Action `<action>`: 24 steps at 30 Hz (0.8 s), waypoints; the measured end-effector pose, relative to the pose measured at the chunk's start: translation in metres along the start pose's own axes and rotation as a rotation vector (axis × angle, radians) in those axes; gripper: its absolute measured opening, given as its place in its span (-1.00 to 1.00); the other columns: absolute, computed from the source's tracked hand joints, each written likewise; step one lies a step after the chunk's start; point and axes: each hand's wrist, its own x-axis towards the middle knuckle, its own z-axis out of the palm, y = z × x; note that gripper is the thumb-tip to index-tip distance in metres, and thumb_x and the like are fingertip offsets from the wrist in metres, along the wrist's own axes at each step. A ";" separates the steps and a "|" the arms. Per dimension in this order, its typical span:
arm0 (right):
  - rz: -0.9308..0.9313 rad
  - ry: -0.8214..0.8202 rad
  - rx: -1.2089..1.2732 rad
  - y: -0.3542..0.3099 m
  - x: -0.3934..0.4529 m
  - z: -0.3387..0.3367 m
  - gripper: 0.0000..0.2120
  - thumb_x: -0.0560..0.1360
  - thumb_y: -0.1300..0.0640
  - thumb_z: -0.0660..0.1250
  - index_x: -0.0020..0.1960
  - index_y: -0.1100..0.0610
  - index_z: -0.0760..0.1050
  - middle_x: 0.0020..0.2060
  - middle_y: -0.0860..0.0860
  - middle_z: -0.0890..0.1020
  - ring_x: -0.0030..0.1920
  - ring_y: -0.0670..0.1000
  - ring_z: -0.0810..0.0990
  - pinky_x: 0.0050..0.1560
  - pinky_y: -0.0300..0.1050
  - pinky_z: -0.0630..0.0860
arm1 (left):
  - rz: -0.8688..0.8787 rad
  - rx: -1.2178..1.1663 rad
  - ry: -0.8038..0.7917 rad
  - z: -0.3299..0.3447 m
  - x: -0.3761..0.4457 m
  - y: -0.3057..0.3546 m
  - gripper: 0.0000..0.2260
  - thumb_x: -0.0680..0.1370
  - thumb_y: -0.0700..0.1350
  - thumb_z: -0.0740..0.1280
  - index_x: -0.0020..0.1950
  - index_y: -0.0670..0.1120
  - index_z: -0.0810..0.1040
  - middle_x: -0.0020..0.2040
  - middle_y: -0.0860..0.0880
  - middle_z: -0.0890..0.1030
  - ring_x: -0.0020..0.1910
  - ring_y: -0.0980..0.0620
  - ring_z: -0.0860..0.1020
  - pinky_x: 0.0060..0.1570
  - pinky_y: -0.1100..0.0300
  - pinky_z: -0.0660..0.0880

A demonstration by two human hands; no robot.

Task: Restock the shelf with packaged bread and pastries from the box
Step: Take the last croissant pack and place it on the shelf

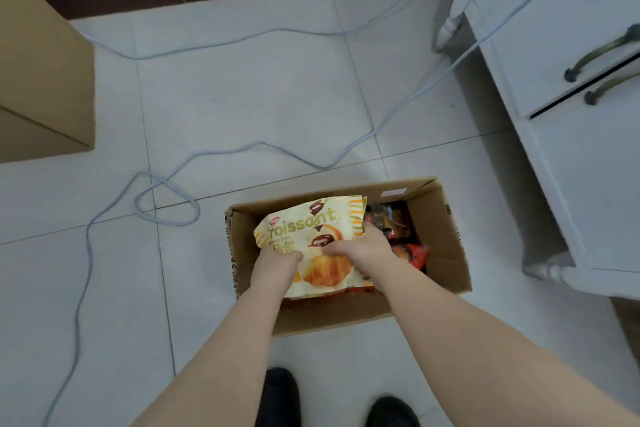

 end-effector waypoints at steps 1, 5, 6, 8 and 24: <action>0.009 0.012 0.015 -0.013 -0.021 -0.012 -0.40 0.21 0.10 0.60 0.17 0.10 0.43 0.05 0.03 0.61 0.07 0.06 0.59 0.15 0.03 0.54 | 0.023 -0.012 -0.014 -0.008 -0.024 0.009 -0.68 0.53 -0.17 0.31 0.27 -0.12 0.38 -0.13 -0.03 0.49 -0.14 -0.04 0.49 -0.04 0.14 0.40; -0.029 0.021 0.132 -0.084 -0.125 -0.063 -0.42 0.21 0.17 0.59 0.17 0.13 0.47 0.02 0.05 0.64 0.03 0.09 0.64 0.11 0.08 0.58 | 0.111 -0.094 -0.053 -0.052 -0.136 0.067 -0.60 0.49 -0.15 0.39 0.30 -0.10 0.38 0.12 -0.01 0.51 0.14 -0.07 0.50 0.04 0.19 0.37; -0.056 0.023 0.171 -0.108 -0.156 -0.078 -0.41 0.20 0.17 0.59 0.18 0.12 0.47 0.01 0.05 0.65 0.01 0.10 0.65 0.09 0.07 0.59 | 0.144 -0.082 -0.060 -0.066 -0.166 0.088 -0.59 0.48 -0.11 0.41 0.28 -0.11 0.40 0.13 0.02 0.53 0.13 -0.04 0.51 0.05 0.19 0.38; -0.129 0.030 0.237 -0.158 -0.218 -0.106 -0.45 0.23 0.22 0.58 0.17 0.15 0.48 0.01 0.08 0.67 -0.01 0.12 0.67 0.06 0.06 0.60 | 0.222 -0.061 -0.062 -0.092 -0.225 0.133 -0.46 0.42 -0.02 0.45 0.35 -0.08 0.38 0.22 -0.01 0.55 0.17 -0.06 0.52 0.13 0.12 0.44; -0.636 0.192 0.619 -0.297 -0.600 -0.324 -0.53 0.36 0.20 0.51 0.22 0.18 0.43 0.05 0.14 0.66 -0.06 0.14 0.69 -0.10 0.08 0.66 | 0.998 -0.237 -0.171 -0.155 -0.614 0.310 -0.50 0.38 -0.05 0.52 0.15 0.02 0.29 -0.07 0.21 0.47 0.01 0.11 0.49 -0.06 0.28 0.40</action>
